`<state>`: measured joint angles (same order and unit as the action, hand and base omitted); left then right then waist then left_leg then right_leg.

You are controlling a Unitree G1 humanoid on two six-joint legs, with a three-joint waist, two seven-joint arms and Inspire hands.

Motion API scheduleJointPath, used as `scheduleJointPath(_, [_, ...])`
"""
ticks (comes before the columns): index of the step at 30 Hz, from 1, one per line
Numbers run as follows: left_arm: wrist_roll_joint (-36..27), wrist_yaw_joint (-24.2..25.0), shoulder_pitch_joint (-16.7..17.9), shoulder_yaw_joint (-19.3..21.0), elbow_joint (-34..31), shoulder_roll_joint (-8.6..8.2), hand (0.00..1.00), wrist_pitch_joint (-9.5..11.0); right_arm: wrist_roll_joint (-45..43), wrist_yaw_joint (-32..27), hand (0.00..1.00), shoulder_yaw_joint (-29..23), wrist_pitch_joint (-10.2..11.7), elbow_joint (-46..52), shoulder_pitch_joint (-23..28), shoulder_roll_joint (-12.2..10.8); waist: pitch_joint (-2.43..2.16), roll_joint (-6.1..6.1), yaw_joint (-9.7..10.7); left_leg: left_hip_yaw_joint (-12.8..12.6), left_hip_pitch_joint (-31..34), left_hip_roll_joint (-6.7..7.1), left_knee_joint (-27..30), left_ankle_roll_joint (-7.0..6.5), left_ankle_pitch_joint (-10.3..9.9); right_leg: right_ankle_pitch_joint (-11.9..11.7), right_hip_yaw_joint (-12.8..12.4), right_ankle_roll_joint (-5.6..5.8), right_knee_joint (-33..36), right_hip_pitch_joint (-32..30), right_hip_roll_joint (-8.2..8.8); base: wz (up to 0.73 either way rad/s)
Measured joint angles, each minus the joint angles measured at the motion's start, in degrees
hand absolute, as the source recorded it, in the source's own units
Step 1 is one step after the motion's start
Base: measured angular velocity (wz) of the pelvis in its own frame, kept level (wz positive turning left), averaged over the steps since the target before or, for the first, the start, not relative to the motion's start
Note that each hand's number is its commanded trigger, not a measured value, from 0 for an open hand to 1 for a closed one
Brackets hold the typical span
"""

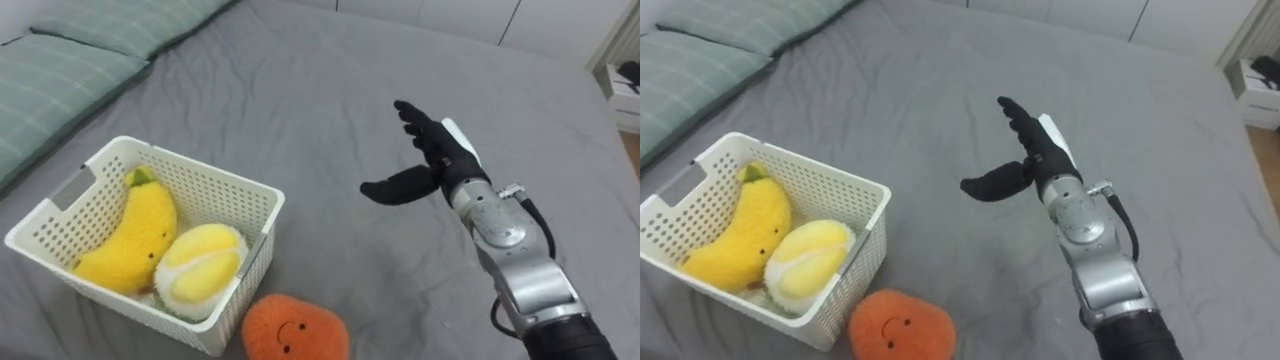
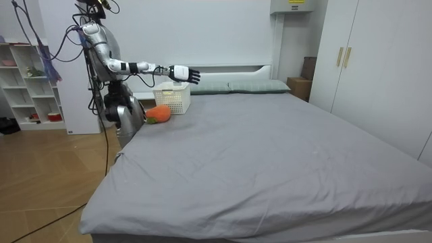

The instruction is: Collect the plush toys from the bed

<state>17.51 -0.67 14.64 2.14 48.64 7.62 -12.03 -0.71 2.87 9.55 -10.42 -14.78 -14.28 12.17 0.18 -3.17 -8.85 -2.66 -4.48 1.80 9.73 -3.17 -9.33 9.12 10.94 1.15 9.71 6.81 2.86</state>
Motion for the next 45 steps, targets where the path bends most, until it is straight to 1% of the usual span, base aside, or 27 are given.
scheduleJointPath(2, [-0.7,-0.1,-0.5,-0.1,0.9,-0.01,0.0,0.0,2.7,0.8,0.0,0.1,0.3,0.0,1.6,-0.7,0.17,0.38,0.8,-0.5,-0.3,-0.13,-0.4,0.04,-0.2,0.0,0.0,0.0,-0.1,0.1,-0.09,-0.13])
scheduleJointPath(4, [-1.5,-0.3,-0.5,-0.2,0.8,-0.06,0.0,0.0,2.6,1.2,0.0,0.5,0.5,0.0,3.6,-1.3,0.31,0.71,0.9,-0.4,-0.3,-0.16,-0.4,0.04,-0.3,0.0,-0.2,0.0,-0.2,0.1,-0.14,-0.09])
scheduleJointPath(6, [-2.3,-0.4,-0.6,-0.2,0.7,-0.1,0.0,0.0,2.5,2.1,0.0,0.8,0.4,0.0,5.7,-1.9,0.28,0.98,0.9,-0.5,-0.2,-0.17,-0.5,0.02,-0.4,0.0,-0.6,0.0,-0.2,-0.2,-0.18,-0.1])
scheduleJointPath(7, [-2.4,-0.4,-0.7,-0.2,0.8,-0.1,0.0,0.0,2.4,2.6,0.0,1.7,0.4,0.0,6.9,-2.3,0.33,1.16,0.9,-0.7,-0.1,-0.18,-0.5,0.03,-0.5,0.0,-0.8,0.0,-0.2,-0.4,-0.22,-0.12])
scheduleJointPath(9, [-2.4,-0.4,-1.2,-0.3,1.0,-0.19,0.0,0.1,2.2,4.3,0.0,3.6,0.4,-0.2,8.7,-2.4,0.35,1.35,0.7,-1.2,-0.1,-0.28,-0.7,0.04,-0.5,0.0,-1.4,0.0,-0.1,-0.6,-0.31,-0.14])
scheduleJointPath(11, [-3.4,-1.1,-1.9,-0.5,2.3,-0.22,0.0,0.8,0.3,7.7,0.0,7.0,0.3,-1.0,10.3,-2.5,0.3,1.5,0.5,-1.9,-0.1,-0.4,-1.0,0.04,-0.5,0.0,-1.6,0.0,-0.1,-1.1,-0.35,-0.14])
scheduleJointPath(13, [-3.5,-1.2,-2.5,-0.5,3.3,-0.19,0.0,1.1,0.2,10.2,0.0,8.8,0.3,-1.6,11.2,-2.6,0.28,1.52,0.4,-2.2,-0.1,-0.42,-1.0,0.05,-0.5,0.0,-1.6,0.0,0.0,-1.4,-0.35,-0.08])
scheduleJointPath(16, [-3.5,-1.3,-2.6,-0.5,3.3,-0.22,0.0,1.2,0.1,13.7,0.0,10.6,-0.1,-1.9,11.2,-2.8,0.27,1.53,0.2,-3.0,0.0,-0.58,-1.1,0.07,-0.5,-0.1,-1.5,-0.12,0.0,-1.9,-0.4,-0.09])
scheduleJointPath(19, [-3.6,-1.5,-2.6,-0.7,3.3,-0.17,0.0,1.2,0.2,16.1,0.0,11.7,-0.3,-1.9,11.2,-2.8,0.19,1.46,-0.4,-3.0,0.0,-0.66,-1.2,0.1,-0.6,-0.1,-1.5,-0.13,0.0,-1.9,-0.47,-0.03])
scheduleJointPath(22, [-4.5,-1.7,-3.2,-1.2,4.3,0.04,0.0,1.2,0.4,18.5,0.0,11.8,-0.5,-2.2,11.2,-2.8,0.12,1.34,-0.9,-2.9,-0.1,-0.68,-1.2,0.1,-0.6,-0.1,-1.3,-0.14,-0.1,-1.9,-0.48,0.0])
scheduleJointPath(25, [-4.5,-1.8,-3.4,-1.2,5.0,0.04,0.0,1.2,0.5,21.6,0.0,11.8,-1.2,-3.0,11.2,-3.0,0.02,1.13,-1.3,-2.8,0.0,-0.7,-1.2,0.1,-0.6,-0.1,-1.0,-0.14,-0.1,-1.9,-0.46,0.0])
scheduleJointPath(27, [-4.5,-2.2,-3.4,-1.3,5.2,0.03,0.0,1.2,0.5,23.3,0.0,11.9,-1.6,-3.3,11.2,-3.2,0.03,1.0,-1.3,-2.8,0.0,-0.7,-1.2,0.11,-0.6,-0.1,-1.0,-0.14,-0.1,-1.9,-0.46,0.0])
scheduleJointPath(30, [-4.5,-2.7,-3.4,-1.3,5.3,0.05,0.0,1.1,0.5,26.3,0.0,13.0,-2.2,-3.3,11.2,-3.2,0.05,0.61,-1.2,-2.8,0.3,-0.71,-1.3,0.12,-0.6,-0.1,-1.0,-0.13,-0.1,-2.0,-0.47,0.0])
scheduleJointPath(32, [-4.4,-2.8,-3.6,-1.2,5.9,0.23,0.0,1.1,0.3,28.8,0.0,14.0,-2.5,-3.2,11.2,-3.2,-0.03,0.18,-1.5,-2.8,0.4,-0.73,-1.4,0.14,-0.6,-0.1,-0.9,-0.14,-0.1,-2.0,-0.5,0.0])
scheduleJointPath(35, [-4.4,-2.9,-3.9,-1.2,6.6,0.43,0.0,0.8,-1.1,31.8,0.0,14.3,-3.5,-3.2,11.2,-3.5,-0.06,-0.19,-1.7,-2.8,0.4,-0.75,-1.3,0.15,-0.6,-0.1,-0.7,-0.14,-0.1,-2.0,-0.48,0.0])
scheduleJointPath(38, [-4.4,-3.0,-3.9,-1.2,6.6,0.55,0.0,0.8,-3.7,33.6,0.0,14.2,-4.0,-3.2,11.2,-3.6,0.0,-0.35,-2.2,-2.7,0.4,-0.74,-1.3,0.14,-0.6,-0.1,-0.4,-0.16,-0.1,-2.0,-0.47,0.0])
scheduleJointPath(40, [-4.6,-3.2,-3.7,-1.3,6.5,0.57,0.0,0.8,-5.3,33.6,0.0,14.3,-4.5,-3.2,11.2,-3.6,0.01,-0.37,-2.5,-2.6,0.5,-0.74,-1.4,0.14,-0.6,-0.1,-0.1,-0.17,-0.1,-2.0,-0.45,0.02])
scheduleJointPath(45, [-4.6,-3.6,-3.6,-1.3,6.5,0.52,0.0,0.7,-10.3,33.5,0.0,14.3,-4.7,-3.1,11.2,-3.6,0.01,-0.37,-2.7,-1.9,0.9,-0.69,-1.1,0.15,-0.6,-0.1,0.2,-0.17,-0.1,-2.0,-0.48,0.07])
